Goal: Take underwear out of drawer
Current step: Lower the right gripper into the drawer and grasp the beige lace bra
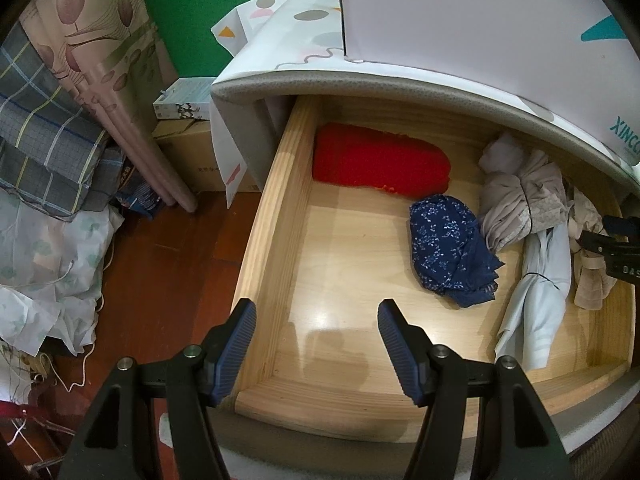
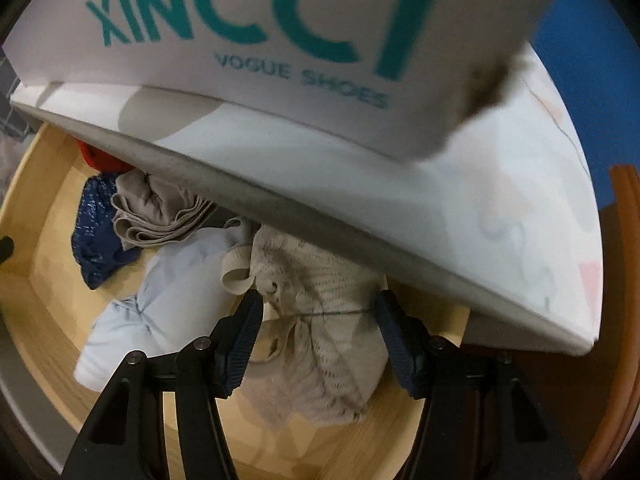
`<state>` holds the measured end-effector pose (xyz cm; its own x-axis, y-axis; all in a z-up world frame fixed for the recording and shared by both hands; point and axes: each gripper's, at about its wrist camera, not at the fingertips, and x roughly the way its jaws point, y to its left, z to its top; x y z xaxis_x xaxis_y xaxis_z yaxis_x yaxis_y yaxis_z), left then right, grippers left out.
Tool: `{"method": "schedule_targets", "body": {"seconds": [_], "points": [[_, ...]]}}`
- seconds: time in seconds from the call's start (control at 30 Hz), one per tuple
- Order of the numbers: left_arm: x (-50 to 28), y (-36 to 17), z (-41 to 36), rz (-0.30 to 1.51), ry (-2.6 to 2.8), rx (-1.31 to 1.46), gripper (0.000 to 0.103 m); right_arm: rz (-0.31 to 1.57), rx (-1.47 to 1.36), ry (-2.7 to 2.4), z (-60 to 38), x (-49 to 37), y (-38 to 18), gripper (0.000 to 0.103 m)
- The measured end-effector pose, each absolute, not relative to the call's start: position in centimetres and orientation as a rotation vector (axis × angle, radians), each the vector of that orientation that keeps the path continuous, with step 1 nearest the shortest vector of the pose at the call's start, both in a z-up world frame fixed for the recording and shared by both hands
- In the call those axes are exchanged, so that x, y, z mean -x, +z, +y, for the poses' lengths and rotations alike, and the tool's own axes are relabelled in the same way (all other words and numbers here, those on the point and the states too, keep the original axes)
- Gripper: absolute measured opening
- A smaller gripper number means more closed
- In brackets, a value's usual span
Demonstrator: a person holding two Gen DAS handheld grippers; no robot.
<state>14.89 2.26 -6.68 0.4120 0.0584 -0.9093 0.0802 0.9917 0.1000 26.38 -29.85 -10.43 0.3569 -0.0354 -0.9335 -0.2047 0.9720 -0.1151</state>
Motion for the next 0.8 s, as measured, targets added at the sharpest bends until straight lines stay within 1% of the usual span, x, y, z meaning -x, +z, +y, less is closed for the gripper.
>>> {"method": "schedule_targets", "body": {"seconds": [0.07,0.37,0.43,0.57,0.8], "points": [[-14.9,-6.7,2.3,1.150,-0.014,-0.132,0.065,1.193,0.238,0.106,-29.8,-26.6,-10.7,0.061],[-15.0,-6.8,2.3,1.152,-0.014,-0.130,0.065,1.188,0.237,0.134,-30.1,-27.6,-11.5,0.065],[-14.9,-6.9,2.3,1.154,-0.015,-0.131,0.065,1.202,0.233,0.140,-29.9,-27.9,-11.8,0.064],[-15.0,-6.8,2.3,1.153,-0.015,-0.128,0.065,1.243,0.237,0.127,-29.7,-28.5,-12.2,0.057],[-15.0,-6.8,2.0,1.148,-0.019,-0.135,0.065,1.388,0.225,0.114,-28.9,-28.7,-12.4,0.054]]}}
